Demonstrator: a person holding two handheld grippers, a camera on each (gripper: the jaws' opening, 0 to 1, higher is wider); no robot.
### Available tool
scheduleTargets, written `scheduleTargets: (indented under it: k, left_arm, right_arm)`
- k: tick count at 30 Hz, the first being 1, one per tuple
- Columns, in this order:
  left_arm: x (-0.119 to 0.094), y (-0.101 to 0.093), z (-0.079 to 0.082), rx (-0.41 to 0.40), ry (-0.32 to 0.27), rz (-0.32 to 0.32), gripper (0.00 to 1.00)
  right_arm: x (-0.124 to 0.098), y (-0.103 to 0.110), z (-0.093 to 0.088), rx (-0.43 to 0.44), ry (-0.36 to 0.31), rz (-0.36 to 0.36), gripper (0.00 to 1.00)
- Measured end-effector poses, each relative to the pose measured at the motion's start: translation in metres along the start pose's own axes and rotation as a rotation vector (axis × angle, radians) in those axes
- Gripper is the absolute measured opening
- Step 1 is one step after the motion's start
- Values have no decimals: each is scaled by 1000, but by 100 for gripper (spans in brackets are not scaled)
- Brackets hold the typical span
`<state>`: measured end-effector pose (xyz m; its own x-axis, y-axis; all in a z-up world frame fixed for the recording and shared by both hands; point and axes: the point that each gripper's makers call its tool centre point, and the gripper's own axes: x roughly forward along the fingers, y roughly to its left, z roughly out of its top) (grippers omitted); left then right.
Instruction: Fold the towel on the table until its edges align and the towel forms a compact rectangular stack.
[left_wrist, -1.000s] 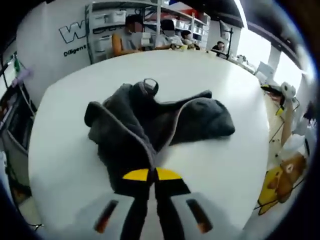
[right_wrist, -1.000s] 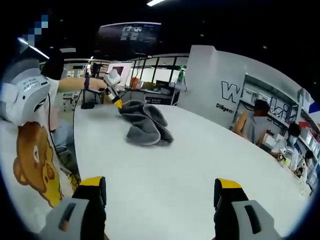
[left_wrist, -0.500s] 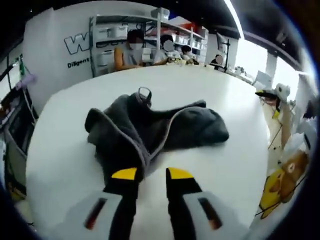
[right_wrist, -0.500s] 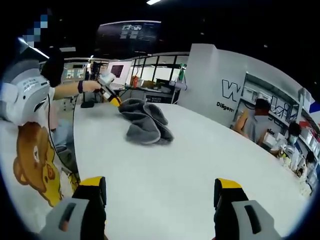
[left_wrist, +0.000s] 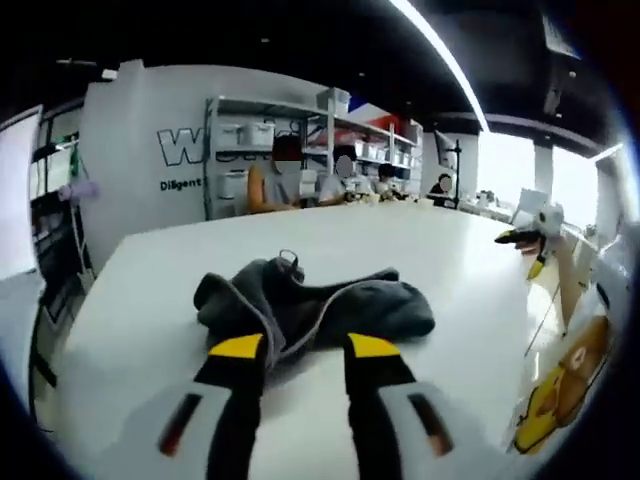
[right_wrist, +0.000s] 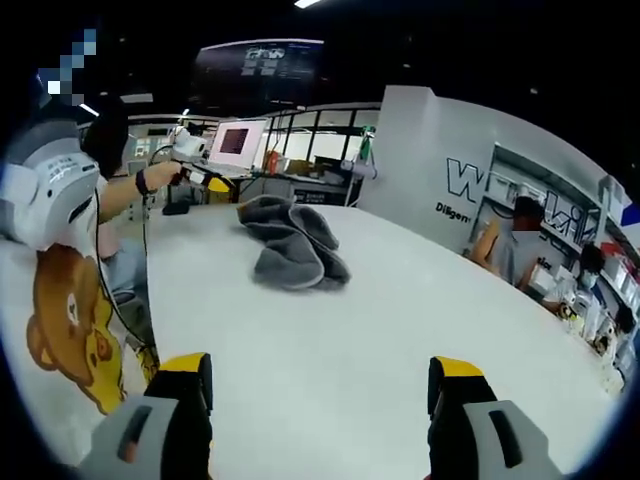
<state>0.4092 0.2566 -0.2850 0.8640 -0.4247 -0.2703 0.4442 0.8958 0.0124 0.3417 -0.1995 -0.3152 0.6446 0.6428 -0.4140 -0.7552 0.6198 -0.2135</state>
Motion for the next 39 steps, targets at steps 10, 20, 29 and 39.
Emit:
scheduleTargets:
  k: [10, 20, 29, 39]
  left_arm:
    - [-23, -33, -14, 6, -74, 0, 57]
    - [-43, -57, -26, 2, -121, 22, 75]
    - [-50, -64, -42, -15, -129, 64, 82]
    - [-54, -67, -50, -36, -127, 88, 92]
  right_arm:
    - [7, 1, -2, 12, 12, 9, 93]
    - [13, 7, -4, 22, 20, 18, 93]
    - [20, 8, -4, 40, 16, 14, 93]
    - [24, 7, -15, 69, 31, 1, 93]
